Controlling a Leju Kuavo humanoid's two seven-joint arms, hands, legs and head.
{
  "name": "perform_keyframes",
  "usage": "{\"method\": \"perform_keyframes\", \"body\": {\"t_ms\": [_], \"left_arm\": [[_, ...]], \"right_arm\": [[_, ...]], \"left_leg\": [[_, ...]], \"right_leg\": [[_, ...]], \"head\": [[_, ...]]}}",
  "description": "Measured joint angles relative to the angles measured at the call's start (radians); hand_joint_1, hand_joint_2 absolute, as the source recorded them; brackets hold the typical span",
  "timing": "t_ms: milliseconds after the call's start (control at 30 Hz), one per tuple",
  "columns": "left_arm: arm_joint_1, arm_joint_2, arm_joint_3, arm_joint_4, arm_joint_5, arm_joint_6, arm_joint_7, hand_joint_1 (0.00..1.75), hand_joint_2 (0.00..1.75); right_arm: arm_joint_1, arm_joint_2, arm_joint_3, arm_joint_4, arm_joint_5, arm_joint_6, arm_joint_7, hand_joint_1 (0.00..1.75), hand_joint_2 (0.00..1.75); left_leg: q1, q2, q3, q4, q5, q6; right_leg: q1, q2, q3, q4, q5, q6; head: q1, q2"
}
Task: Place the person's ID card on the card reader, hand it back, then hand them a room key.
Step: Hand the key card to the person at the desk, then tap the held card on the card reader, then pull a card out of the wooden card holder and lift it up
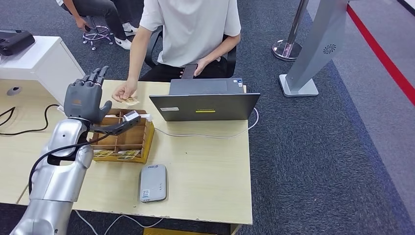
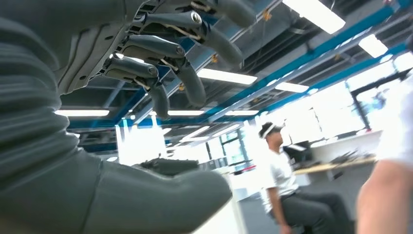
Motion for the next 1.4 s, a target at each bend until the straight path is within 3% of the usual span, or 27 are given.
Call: {"method": "perform_keyframes", "body": {"t_ms": [200,333,500,667,833,1233,1400], "left_arm": [[0.225,-0.04,-0.122,-0.351,-0.037,-0.03,-0.008,0.0,1.75],[0.344,-0.024,-0.204,-0.529,-0.044,-0.032,0.021,0.0,1.75],[0.438,0.007,-0.241,-0.644,-0.044,-0.089,0.035,0.0,1.75],[0.505,0.054,-0.241,-0.66,-0.044,-0.261,0.081,0.0,1.75],[0.515,0.093,-0.233,-0.594,-0.045,-0.358,0.138,0.0,1.75],[0.525,0.095,-0.219,-0.5,-0.047,-0.364,0.163,0.0,1.75],[0.523,0.094,-0.219,-0.491,-0.047,-0.32,0.224,0.0,1.75]], "right_arm": [[0.001,0.006,-0.025,-0.007,-0.016,-0.004,0.002,0.0,1.75],[0.003,0.012,-0.047,-0.016,-0.02,-0.007,0.002,0.0,1.75],[0.005,0.018,-0.072,-0.028,-0.02,-0.007,0.002,0.0,1.75],[0.007,0.027,-0.105,-0.046,-0.012,-0.007,0.014,0.0,1.75],[0.006,0.033,-0.132,-0.058,0.016,-0.006,0.016,0.0,1.75],[0.004,0.034,-0.154,-0.06,0.038,-0.005,0.017,0.0,1.75],[0.004,0.035,-0.157,-0.062,0.064,0.004,0.01,0.0,1.75]], "left_leg": [[0.0,0.002,-0.001,0.0,-0.002,0.001],[0.0,0.001,-0.001,0.0,-0.002,0.001],[0.0,0.001,-0.001,-0.001,-0.002,0.001],[0.001,0.001,-0.001,-0.001,-0.002,0.001],[0.0,0.0,-0.001,0.0,-0.001,0.001],[0.0,0.0,-0.001,0.0,-0.002,0.001],[0.0,0.0,-0.001,0.0,-0.001,0.001]], "right_leg": [[0.0,0.001,-0.001,-0.001,0.0,0.0],[-0.001,0.001,-0.001,-0.001,-0.001,0.001],[0.0,0.001,-0.001,-0.001,-0.001,0.0],[0.0,0.0,-0.001,0.0,-0.001,0.0],[0.0,0.0,-0.001,0.0,-0.001,0.0],[0.0,0.0,-0.001,0.0,-0.001,0.0],[0.0,0.0,-0.001,0.0,-0.001,0.0]], "head": [[0.0,0.0],[0.001,0.0],[0.0,0.0],[0.0,0.0],[0.0,0.0],[0.0,0.0],[0.0,0.0]]}}
